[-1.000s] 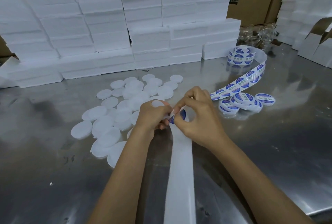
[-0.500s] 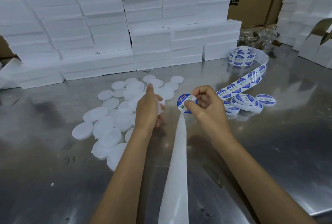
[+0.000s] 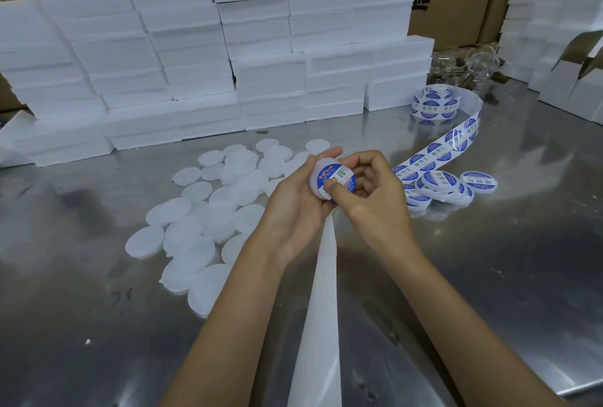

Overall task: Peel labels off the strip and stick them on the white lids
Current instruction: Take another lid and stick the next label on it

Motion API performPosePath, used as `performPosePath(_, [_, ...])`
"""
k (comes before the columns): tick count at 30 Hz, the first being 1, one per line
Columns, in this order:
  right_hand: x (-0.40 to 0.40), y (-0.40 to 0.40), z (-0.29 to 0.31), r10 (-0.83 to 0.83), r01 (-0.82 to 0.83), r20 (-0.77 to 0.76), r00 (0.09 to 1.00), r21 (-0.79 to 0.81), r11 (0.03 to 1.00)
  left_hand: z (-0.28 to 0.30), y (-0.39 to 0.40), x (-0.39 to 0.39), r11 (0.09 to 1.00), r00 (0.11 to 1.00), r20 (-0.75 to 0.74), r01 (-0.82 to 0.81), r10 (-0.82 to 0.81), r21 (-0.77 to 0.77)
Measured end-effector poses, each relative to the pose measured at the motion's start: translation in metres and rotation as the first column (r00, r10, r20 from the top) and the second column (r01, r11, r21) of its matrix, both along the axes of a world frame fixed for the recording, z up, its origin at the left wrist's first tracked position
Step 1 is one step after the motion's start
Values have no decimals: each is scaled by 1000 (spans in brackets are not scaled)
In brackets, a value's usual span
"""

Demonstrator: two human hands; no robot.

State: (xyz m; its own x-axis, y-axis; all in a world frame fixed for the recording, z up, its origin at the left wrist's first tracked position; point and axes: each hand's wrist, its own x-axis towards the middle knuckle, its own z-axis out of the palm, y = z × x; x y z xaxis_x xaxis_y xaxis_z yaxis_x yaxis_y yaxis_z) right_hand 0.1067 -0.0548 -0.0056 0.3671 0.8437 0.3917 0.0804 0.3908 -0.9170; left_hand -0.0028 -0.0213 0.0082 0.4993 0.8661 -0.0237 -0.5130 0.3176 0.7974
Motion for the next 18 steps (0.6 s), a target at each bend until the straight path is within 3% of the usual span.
performPosePath(12, [4,5,-7,-27,26,30,999,30,999,-2,-2,6,995,993,-112,-33,43,89])
performPosePath(18, [4,4,-12,-144,132,196,970,73,989,-4,-1,8,994,983,-168,-52,68,99])
